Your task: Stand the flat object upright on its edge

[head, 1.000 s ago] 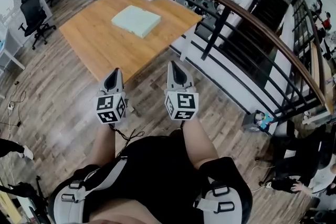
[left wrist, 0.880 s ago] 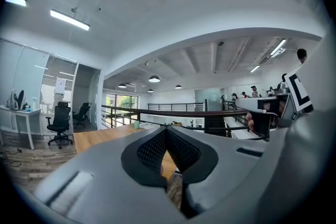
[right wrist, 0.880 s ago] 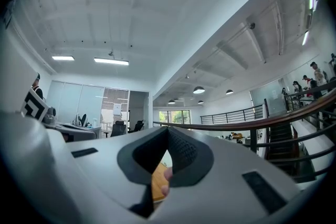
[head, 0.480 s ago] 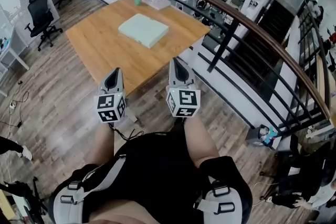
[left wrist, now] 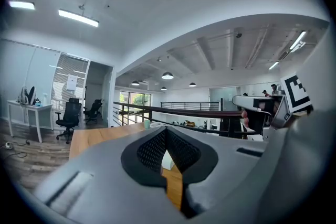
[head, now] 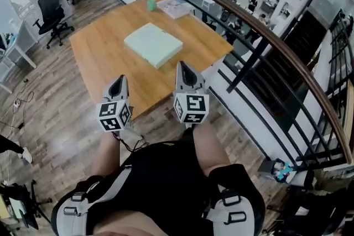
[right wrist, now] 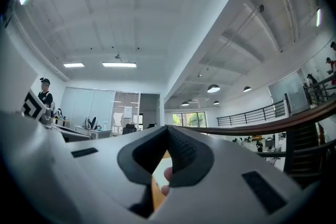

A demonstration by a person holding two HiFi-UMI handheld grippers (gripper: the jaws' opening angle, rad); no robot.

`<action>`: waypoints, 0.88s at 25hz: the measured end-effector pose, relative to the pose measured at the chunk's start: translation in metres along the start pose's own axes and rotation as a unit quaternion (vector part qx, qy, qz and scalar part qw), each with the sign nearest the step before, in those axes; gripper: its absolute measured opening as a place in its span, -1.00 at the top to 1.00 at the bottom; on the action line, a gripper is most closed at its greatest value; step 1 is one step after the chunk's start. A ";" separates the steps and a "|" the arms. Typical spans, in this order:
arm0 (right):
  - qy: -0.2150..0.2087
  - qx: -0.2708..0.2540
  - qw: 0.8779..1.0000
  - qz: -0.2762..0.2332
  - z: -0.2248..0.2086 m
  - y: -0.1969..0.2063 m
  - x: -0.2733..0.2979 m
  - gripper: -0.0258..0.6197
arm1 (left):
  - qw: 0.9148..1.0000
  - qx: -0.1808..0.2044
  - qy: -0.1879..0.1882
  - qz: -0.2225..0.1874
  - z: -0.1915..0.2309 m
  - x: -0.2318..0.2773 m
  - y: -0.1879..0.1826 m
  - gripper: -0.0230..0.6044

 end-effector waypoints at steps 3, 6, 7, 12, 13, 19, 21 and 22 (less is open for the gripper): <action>-0.015 0.010 1.000 0.011 -0.029 0.007 0.039 0.91 | 1.000 -0.007 -0.016 0.011 -0.004 0.040 -0.001 0.93; -0.035 0.016 0.999 0.030 -0.056 0.018 0.080 0.91 | 0.999 -0.016 -0.034 0.024 -0.008 0.081 0.000 0.93; -0.045 0.017 0.998 0.037 -0.065 0.021 0.094 0.91 | 0.998 -0.021 -0.042 0.029 -0.009 0.095 0.000 0.93; -0.099 0.004 0.993 0.063 -0.111 0.037 0.162 0.91 | 0.994 -0.051 -0.080 0.047 -0.013 0.167 0.001 0.93; -0.108 0.002 0.992 0.068 -0.120 0.042 0.175 0.91 | 0.993 -0.059 -0.088 0.051 -0.012 0.180 0.003 0.93; -0.171 0.010 0.979 0.112 -0.150 0.070 0.244 0.91 | 0.980 -0.083 -0.161 0.079 -0.004 0.219 0.003 0.93; -0.184 0.016 0.975 0.122 -0.153 0.080 0.263 0.91 | 0.976 -0.082 -0.179 0.090 0.001 0.225 0.005 0.93; -0.190 0.018 0.974 0.126 -0.152 0.084 0.272 0.91 | 0.974 -0.082 -0.188 0.096 0.005 0.226 0.007 0.93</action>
Point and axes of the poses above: the fingertips, and each gripper's own axes: x forward along the fingers, z to its left, y out of its underside, the point moved 3 cm from there along -x, backward along the fingers
